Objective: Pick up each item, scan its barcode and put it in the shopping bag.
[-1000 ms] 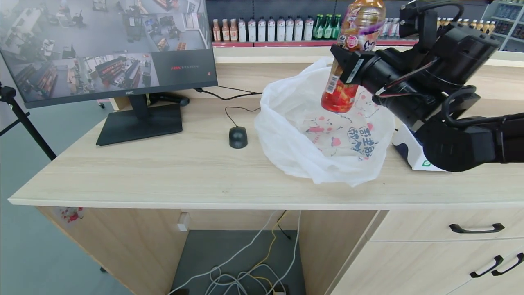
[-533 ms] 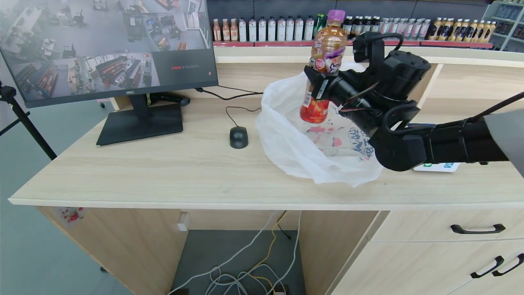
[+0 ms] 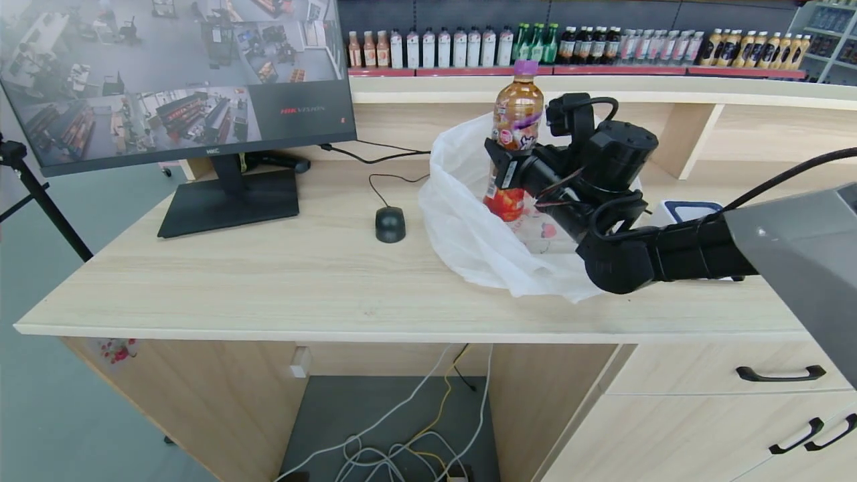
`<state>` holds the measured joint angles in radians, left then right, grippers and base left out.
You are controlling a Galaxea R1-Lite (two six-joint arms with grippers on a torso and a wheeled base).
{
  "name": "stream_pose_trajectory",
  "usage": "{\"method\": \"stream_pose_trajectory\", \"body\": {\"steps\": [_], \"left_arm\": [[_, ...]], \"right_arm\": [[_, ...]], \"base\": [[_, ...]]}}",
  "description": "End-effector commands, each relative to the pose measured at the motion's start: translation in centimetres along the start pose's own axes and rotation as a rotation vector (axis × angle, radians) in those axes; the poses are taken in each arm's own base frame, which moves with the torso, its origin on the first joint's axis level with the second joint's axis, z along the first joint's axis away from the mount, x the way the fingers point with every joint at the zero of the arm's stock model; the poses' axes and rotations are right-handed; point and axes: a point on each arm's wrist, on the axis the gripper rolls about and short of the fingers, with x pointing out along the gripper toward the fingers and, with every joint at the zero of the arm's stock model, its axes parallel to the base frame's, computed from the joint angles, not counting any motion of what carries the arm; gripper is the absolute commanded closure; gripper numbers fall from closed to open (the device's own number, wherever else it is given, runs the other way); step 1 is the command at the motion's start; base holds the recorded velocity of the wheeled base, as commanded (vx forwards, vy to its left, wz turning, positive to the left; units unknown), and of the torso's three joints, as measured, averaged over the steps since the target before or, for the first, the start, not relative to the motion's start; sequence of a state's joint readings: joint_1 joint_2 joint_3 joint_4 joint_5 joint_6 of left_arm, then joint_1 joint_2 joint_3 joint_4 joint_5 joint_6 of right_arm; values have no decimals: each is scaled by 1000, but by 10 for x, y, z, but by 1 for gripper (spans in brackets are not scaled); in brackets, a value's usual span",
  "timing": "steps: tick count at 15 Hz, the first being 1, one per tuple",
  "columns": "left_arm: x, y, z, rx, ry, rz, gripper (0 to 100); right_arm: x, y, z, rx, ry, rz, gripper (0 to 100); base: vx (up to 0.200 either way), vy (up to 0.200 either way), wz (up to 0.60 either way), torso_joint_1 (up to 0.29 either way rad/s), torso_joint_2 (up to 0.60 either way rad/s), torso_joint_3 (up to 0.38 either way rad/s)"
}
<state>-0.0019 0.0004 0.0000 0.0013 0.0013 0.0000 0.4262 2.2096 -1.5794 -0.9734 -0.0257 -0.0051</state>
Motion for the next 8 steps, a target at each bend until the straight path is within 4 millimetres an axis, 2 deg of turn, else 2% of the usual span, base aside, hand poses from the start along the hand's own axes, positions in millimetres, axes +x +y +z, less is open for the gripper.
{"method": "stream_pose_trajectory", "body": {"steps": [1,5,8], "left_arm": [[0,0,0,0,0,1,0],[0,0,0,0,0,1,0],[0,0,0,0,0,1,0]], "right_arm": [[1,0,-20,-3,20,-1,100],[-2,0,-36,-17,21,-1,100],[-4,0,-38,-18,26,-1,100]], "base": [[0,0,0,0,0,0],[0,0,0,0,0,0],[0,0,0,0,0,0]]}}
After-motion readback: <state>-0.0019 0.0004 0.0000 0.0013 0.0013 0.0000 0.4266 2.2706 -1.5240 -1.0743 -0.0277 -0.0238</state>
